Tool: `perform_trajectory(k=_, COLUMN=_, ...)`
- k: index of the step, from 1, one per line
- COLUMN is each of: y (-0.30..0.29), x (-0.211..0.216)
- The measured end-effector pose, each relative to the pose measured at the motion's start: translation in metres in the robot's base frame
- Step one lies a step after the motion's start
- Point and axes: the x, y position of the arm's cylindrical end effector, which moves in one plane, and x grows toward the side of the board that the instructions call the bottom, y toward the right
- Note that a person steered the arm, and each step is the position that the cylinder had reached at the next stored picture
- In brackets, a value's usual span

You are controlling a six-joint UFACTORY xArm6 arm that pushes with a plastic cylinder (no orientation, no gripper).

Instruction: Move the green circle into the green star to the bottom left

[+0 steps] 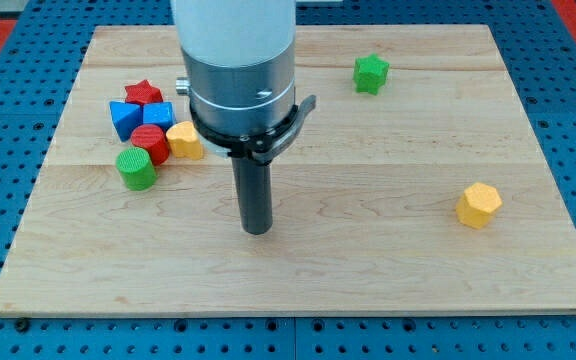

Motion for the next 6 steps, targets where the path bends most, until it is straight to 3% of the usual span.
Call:
perform_trajectory(k=2, y=-0.068, x=0.020)
perform_trajectory(k=4, y=-0.180, x=0.017)
perform_trajectory(k=6, y=-0.233, x=-0.041)
